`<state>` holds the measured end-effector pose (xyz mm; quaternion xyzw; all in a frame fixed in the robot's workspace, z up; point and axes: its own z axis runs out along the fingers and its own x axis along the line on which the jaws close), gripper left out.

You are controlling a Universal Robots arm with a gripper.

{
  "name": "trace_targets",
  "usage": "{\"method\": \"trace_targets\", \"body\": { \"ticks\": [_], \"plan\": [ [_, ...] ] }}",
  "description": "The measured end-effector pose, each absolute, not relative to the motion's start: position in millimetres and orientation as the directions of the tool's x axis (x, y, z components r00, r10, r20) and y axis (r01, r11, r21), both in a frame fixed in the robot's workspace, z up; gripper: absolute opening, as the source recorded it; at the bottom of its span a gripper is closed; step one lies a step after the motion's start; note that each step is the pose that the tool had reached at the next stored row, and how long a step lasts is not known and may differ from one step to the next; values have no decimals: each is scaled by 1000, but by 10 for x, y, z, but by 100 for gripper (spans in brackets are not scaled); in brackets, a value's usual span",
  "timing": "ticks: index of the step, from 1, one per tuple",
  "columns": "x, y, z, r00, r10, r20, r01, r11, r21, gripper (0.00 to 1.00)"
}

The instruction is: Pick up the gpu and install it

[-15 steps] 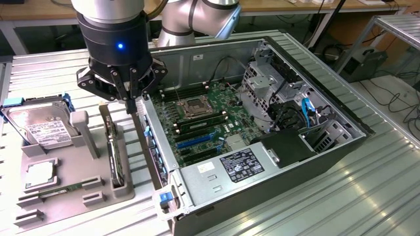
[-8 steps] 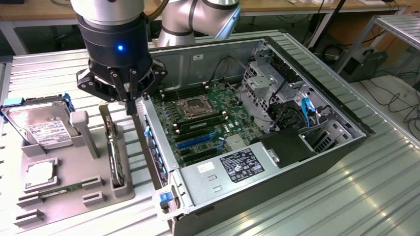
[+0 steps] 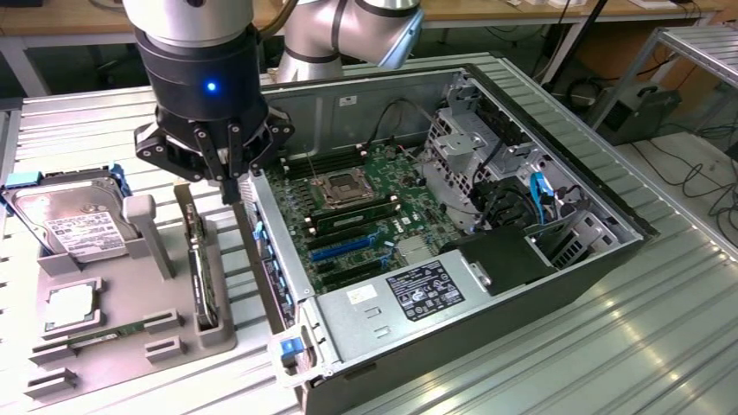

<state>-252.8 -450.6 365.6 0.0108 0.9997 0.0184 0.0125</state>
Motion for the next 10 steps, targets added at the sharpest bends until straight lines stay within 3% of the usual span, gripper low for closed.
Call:
{"method": "trace_targets", "body": {
  "ticks": [10],
  "plan": [
    [-2534, -4521, 3646, -999, 22, -25, 21, 999, 37, 11]
  ]
}}
